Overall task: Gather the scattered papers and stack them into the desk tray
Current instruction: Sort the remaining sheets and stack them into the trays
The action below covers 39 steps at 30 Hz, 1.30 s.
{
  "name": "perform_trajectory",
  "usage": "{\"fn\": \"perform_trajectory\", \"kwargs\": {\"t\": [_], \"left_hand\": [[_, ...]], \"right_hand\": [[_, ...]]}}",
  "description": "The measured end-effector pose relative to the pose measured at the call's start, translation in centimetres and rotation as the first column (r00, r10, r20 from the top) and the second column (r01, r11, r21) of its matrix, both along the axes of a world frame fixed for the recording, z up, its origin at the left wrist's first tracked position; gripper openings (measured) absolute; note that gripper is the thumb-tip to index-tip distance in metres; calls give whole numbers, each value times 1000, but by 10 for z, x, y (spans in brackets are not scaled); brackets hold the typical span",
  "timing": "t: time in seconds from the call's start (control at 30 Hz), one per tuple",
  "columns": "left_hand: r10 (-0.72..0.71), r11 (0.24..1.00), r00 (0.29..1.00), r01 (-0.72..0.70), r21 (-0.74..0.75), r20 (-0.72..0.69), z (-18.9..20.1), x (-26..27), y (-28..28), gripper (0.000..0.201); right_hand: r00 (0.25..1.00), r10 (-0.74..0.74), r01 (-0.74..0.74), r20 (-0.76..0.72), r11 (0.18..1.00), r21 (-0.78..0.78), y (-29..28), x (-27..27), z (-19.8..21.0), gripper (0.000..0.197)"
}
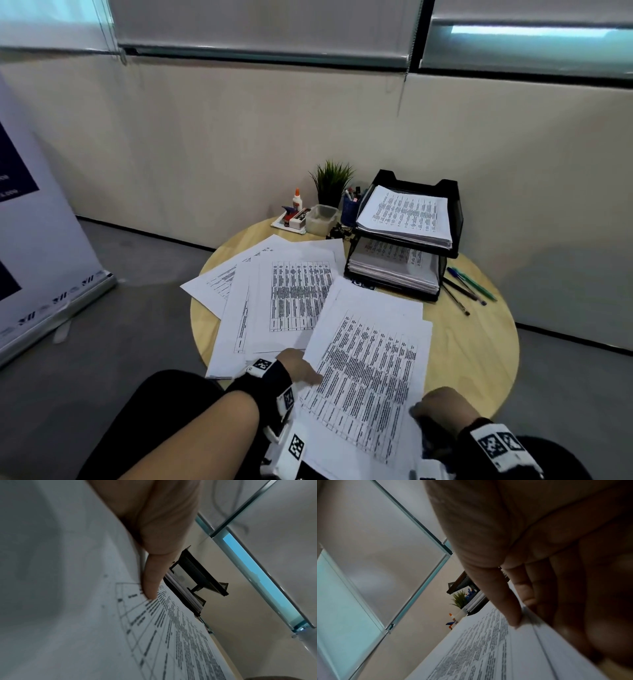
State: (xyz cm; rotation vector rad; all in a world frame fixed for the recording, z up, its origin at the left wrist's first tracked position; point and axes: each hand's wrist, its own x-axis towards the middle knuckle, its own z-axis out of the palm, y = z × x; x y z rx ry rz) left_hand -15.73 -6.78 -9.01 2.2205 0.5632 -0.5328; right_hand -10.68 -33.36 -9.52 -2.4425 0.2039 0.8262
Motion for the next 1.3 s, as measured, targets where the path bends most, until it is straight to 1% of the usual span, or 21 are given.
{"fn": "perform_trajectory", "kwargs": {"t": [0.1, 0.13, 0.17, 0.23, 0.27, 0.33, 0.37, 0.43, 0.47, 0.5, 0.57, 0.6, 0.63, 0.7, 0.73, 0.83, 0.93, 1.0, 1.17, 1.23, 1.3], "left_hand": [[-37, 999, 998, 39, -38, 50, -3, -2, -1, 38], [-32, 998, 995, 37, -55, 90, -3, -3, 0, 34], [-18, 997, 991, 28, -74, 130, -4, -5, 2, 27], [18, 987, 979, 15, -158, 203, -4, -9, 5, 17], [37, 976, 973, 14, -219, 228, -2, -12, 7, 16], [80, 941, 962, 13, -337, 261, 2, -14, 10, 19], [102, 920, 957, 14, -393, 273, 4, -14, 12, 21], [140, 870, 942, 31, -492, 306, 9, -13, 13, 26], [162, 847, 932, 38, -531, 325, 14, -13, 12, 28], [188, 834, 919, 38, -551, 348, 19, -10, 10, 29], [246, 822, 881, 32, -569, 404, 35, -3, 5, 30], [264, 824, 858, 36, -565, 441, 47, 2, 2, 30], [275, 832, 834, 43, -554, 478, 58, 8, 0, 30], [322, 824, 774, 54, -564, 544, 83, 20, -6, 29], [364, 806, 739, 55, -589, 567, 97, 26, -10, 28], [436, 771, 650, 86, -631, 622, 129, 36, -19, 33], [502, 724, 606, 96, -683, 617, 137, 39, -23, 22], [515, 696, 623, 98, -711, 589, 129, 40, -25, 25], [489, 716, 683, 41, -697, 542, 99, 37, -30, 24], [499, 710, 679, 37, -703, 539, 97, 38, -31, 33], [516, 682, 670, 54, -729, 533, 102, 41, -32, 52]], "right_hand": [[998, -32, 32, 59, 999, 1, -3, 1, 5, 24], [992, -90, 84, 91, 994, 66, -5, 1, 6, 16], [979, -176, 159, 106, 975, 154, -7, 2, 8, 19], [926, -370, 319, 76, 874, 366, -10, 2, 11, 62], [896, -442, 377, 30, 797, 471, -10, 3, 11, 77], [863, -494, 446, -103, 652, 613, -9, 4, 9, 93], [861, -475, 461, -180, 583, 669, -7, 2, 12, 89], [889, -335, 440, -313, 434, 786, -2, -2, 20, 63], [910, -269, 401, -316, 379, 834, 1, -4, 27, 54], [934, -219, 343, -282, 326, 881, 6, -6, 38, 51], [953, -274, 197, -128, 244, 949, 14, -4, 60, 59], [938, -343, 136, -50, 231, 963, 18, -1, 71, 64], [917, -399, 83, 10, 216, 973, 22, 1, 82, 60], [860, -495, -6, 124, 233, 972, 27, 5, 104, 34], [827, -529, -50, 189, 266, 963, 29, 6, 115, 25], [748, -575, -168, 332, 320, 932, 32, 9, 136, 21], [724, -567, -229, 393, 339, 912, 32, 7, 136, 24], [726, -566, -216, 391, 351, 911, 30, 5, 126, 25], [777, -544, -111, 318, 379, 919, 26, 1, 105, 23], [780, -542, -104, 315, 383, 918, 25, 1, 106, 20], [774, -544, -115, 323, 381, 917, 24, 3, 113, 19]]}}
